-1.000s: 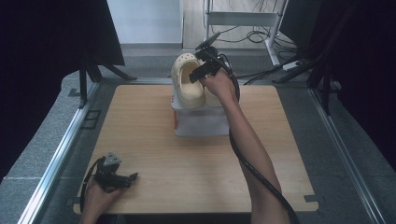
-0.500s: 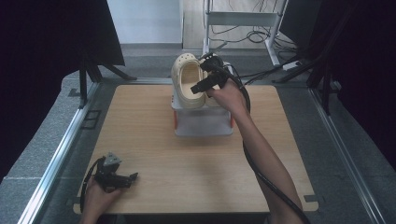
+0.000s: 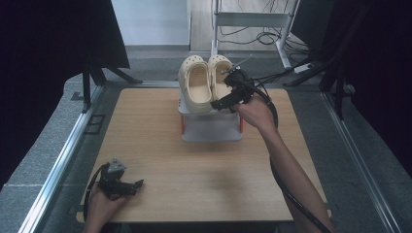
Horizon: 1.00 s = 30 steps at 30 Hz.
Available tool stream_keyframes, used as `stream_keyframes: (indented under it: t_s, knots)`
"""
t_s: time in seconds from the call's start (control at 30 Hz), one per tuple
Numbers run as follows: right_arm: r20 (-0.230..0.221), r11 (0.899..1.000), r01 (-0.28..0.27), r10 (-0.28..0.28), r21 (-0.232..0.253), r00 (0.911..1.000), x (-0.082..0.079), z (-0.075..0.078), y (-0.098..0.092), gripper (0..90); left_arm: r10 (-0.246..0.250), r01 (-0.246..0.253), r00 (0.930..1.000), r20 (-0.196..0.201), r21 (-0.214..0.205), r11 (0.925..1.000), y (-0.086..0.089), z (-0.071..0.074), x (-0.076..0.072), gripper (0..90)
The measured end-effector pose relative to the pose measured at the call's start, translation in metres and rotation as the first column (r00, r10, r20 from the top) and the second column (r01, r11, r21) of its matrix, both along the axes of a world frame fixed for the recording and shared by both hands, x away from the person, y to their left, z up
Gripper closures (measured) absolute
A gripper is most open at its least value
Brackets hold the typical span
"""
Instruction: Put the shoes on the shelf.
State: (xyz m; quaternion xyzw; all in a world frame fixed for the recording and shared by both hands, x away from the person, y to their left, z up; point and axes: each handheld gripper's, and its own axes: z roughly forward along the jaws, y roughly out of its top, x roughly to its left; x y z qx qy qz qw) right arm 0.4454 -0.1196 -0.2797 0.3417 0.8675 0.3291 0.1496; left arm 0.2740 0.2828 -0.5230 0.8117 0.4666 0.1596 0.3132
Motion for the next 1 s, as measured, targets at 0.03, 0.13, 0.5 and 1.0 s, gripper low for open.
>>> stream_keyframes:
  t_s: [0.03, 0.13, 0.5, 1.0]
  knots:
    - [0.003, 1.0, -0.004, 0.004, -0.003, 1.0, -0.002, -0.001, -0.004, 0.0, 0.0, 0.0, 1.0, 0.0, 0.0, 1.0, 0.0, 0.0, 0.0, 0.0]
    - [0.013, 1.0, -0.007, 0.007, -0.008, 0.9999, -0.008, -0.002, -0.015, 0.0, 0.0, 0.0, 1.0, 0.0, 0.001, 1.0, 0.0, 0.0, 0.0, 0.0]
    - [0.034, 1.0, -0.01, 0.011, -0.014, 0.9994, -0.038, -0.006, -0.055, 0.0, 0.009, -0.009, 1.0, 0.002, -0.002, 1.0, -0.001, 0.0, 0.0, 0.0]
    - [0.054, 0.999, 0.014, -0.016, 0.03, 0.9984, -0.082, -0.023, -0.112, 0.0, 0.014, -0.014, 0.9999, 0.001, 0.0, 0.9999, -0.002, 0.0, 0.0, 0.0]
